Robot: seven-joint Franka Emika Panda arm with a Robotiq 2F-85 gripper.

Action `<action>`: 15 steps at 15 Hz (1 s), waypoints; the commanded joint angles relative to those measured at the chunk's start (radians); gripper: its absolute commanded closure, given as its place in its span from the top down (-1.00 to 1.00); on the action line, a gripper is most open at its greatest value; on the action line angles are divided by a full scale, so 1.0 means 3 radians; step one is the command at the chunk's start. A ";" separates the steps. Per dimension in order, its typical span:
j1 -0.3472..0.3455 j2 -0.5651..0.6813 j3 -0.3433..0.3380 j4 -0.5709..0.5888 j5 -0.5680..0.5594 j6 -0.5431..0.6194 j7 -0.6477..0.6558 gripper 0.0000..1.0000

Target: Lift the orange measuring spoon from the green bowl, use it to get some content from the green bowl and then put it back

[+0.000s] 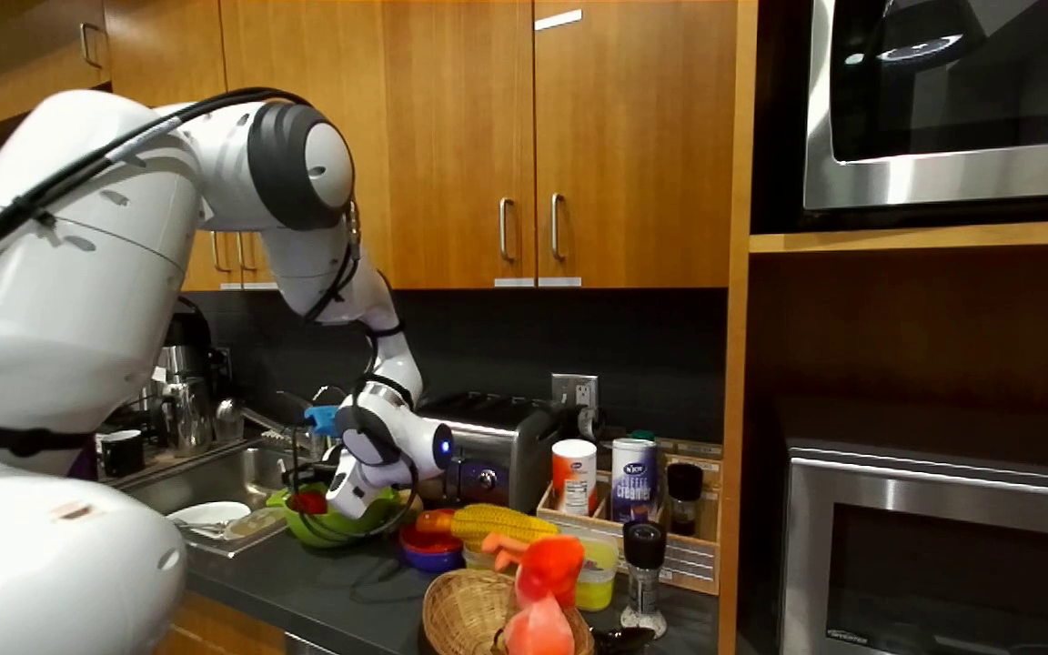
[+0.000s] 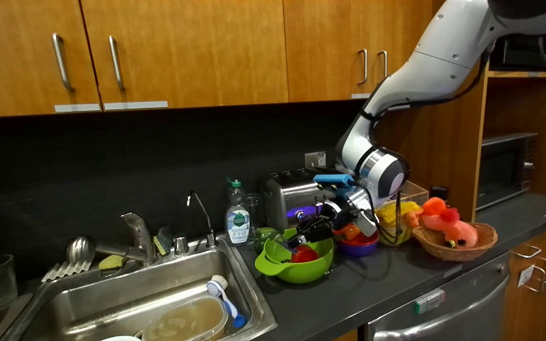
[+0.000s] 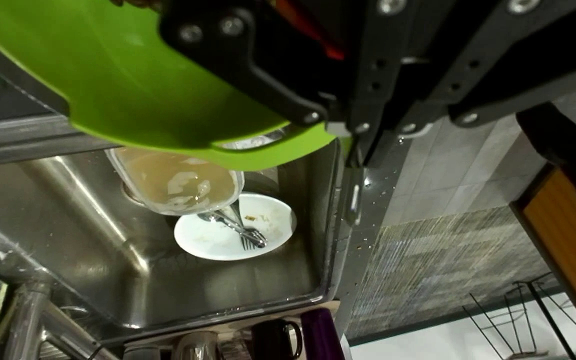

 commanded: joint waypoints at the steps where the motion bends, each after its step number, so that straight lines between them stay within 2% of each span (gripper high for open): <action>1: -0.0035 0.0083 -0.0030 0.0079 -0.0032 -0.0277 0.0242 -0.99; 6: -0.0053 0.0318 -0.0083 0.0294 -0.0157 -0.0600 0.0621 -0.99; 15: -0.0049 0.0542 -0.0158 0.0616 -0.0315 -0.0913 0.1154 -0.99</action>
